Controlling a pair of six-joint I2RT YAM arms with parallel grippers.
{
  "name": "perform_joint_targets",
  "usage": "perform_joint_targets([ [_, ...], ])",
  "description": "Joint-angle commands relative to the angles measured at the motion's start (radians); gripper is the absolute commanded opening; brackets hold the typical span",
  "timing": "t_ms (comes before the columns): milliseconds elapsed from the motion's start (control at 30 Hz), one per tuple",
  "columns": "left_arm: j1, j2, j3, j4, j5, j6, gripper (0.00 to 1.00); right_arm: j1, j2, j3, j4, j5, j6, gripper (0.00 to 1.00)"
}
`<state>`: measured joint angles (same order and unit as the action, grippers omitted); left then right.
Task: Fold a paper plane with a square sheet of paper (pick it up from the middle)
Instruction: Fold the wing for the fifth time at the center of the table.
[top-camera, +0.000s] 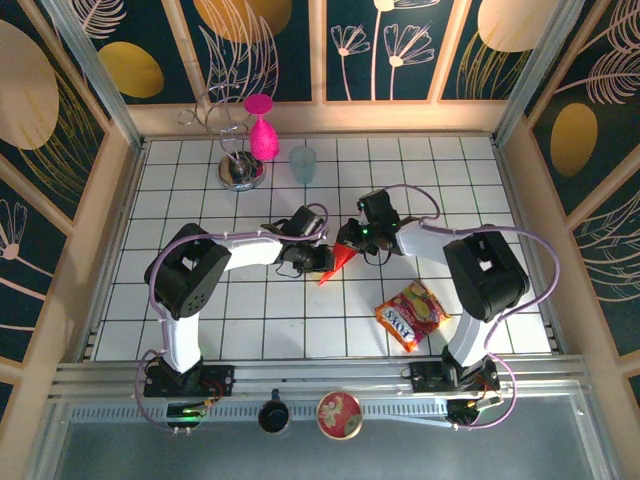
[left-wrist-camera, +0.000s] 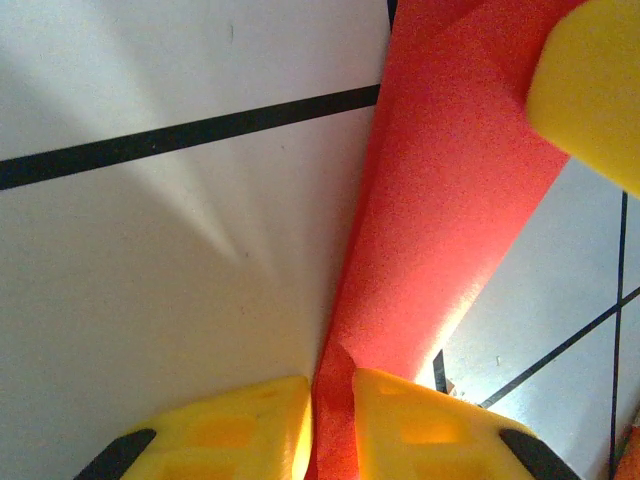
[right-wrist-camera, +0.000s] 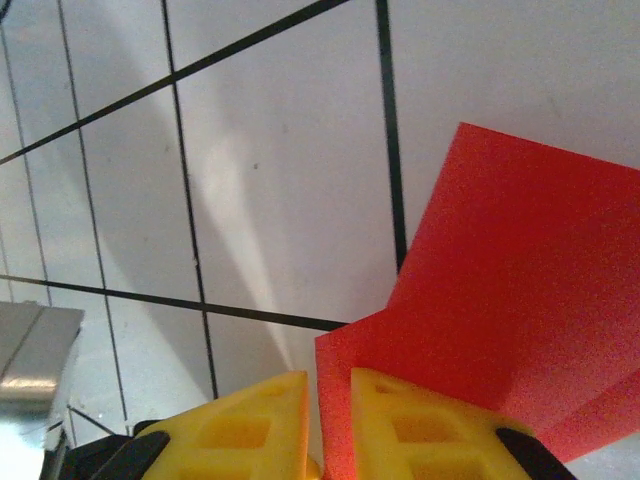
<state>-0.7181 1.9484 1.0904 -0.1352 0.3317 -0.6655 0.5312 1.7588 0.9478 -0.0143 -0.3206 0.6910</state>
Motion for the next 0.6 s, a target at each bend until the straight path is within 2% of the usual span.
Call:
perform_joint_targets([
  [0, -0.008, 0.174, -0.056, 0.005, -0.148, 0.028, 0.22, 0.003, 0.021, 0.033, -0.066, 0.059, 0.010, 0.19],
  [567, -0.008, 0.179, -0.065, 0.009, -0.151, 0.022, 0.20, -0.006, 0.031, 0.024, -0.110, 0.124, 0.017, 0.19],
])
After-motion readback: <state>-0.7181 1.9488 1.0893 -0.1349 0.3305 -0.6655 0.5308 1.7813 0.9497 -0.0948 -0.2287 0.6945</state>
